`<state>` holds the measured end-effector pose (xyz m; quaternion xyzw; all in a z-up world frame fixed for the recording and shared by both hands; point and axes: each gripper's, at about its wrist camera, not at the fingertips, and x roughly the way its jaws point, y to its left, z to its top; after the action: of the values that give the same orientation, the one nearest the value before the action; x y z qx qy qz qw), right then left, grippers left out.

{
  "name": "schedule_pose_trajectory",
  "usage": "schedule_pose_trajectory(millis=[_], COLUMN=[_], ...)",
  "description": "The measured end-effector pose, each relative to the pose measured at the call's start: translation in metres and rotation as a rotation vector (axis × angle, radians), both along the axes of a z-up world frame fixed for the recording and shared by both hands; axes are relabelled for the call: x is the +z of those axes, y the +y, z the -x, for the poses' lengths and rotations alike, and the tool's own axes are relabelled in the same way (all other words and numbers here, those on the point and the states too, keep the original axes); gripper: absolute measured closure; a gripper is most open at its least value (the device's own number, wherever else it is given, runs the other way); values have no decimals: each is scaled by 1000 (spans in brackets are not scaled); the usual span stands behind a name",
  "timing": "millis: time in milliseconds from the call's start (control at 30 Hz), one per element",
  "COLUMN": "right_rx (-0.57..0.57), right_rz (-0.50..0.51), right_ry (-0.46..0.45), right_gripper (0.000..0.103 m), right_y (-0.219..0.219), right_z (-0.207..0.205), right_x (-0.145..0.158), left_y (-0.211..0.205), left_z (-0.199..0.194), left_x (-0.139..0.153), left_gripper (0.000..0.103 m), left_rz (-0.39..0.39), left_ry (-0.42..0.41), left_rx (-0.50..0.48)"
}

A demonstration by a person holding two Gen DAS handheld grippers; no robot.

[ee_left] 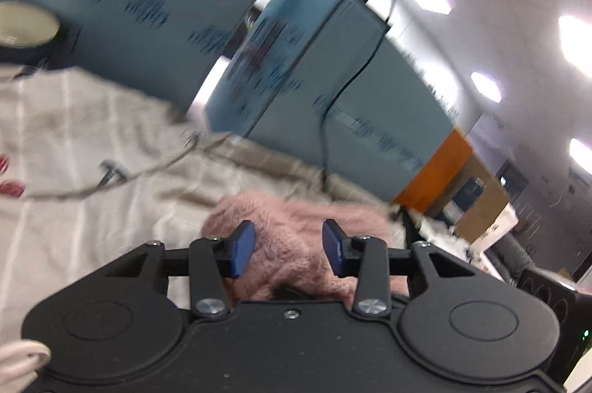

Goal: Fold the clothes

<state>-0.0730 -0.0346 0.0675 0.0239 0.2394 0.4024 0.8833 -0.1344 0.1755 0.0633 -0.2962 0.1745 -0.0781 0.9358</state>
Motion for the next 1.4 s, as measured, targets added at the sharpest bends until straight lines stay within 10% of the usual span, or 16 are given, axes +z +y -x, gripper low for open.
schedule_pose_trajectory(millis=[200, 500, 767, 833, 933, 1167, 1400], right_rx=[-188, -513, -672, -677, -710, -428, -186], right_rz=[-152, -264, -113, -62, -5, 190, 376], right_ry=[-67, -85, 119, 156, 113, -152, -181], right_gripper=[84, 84, 83, 76, 36, 19, 19], right_y=[-71, -183, -241, -245, -245, -211, -156], right_z=[-5, -19, -53, -57, -54, -41, -59], right_x=[32, 31, -31, -41, -37, -18, -31], left_y=[-30, -29, -31, -38, -46, -48, -44], left_z=[-4, -8, 0, -2, -3, -11, -13], left_x=[27, -7, -44, -49, -51, -54, -55], left_gripper=[16, 16, 16, 16, 18, 24, 49], left_rz=[-57, -176, -156, -170, -197, -163, -172], left_ry=[-96, 143, 283, 288, 270, 231, 232], left_rx=[32, 152, 72, 44, 26, 27, 66])
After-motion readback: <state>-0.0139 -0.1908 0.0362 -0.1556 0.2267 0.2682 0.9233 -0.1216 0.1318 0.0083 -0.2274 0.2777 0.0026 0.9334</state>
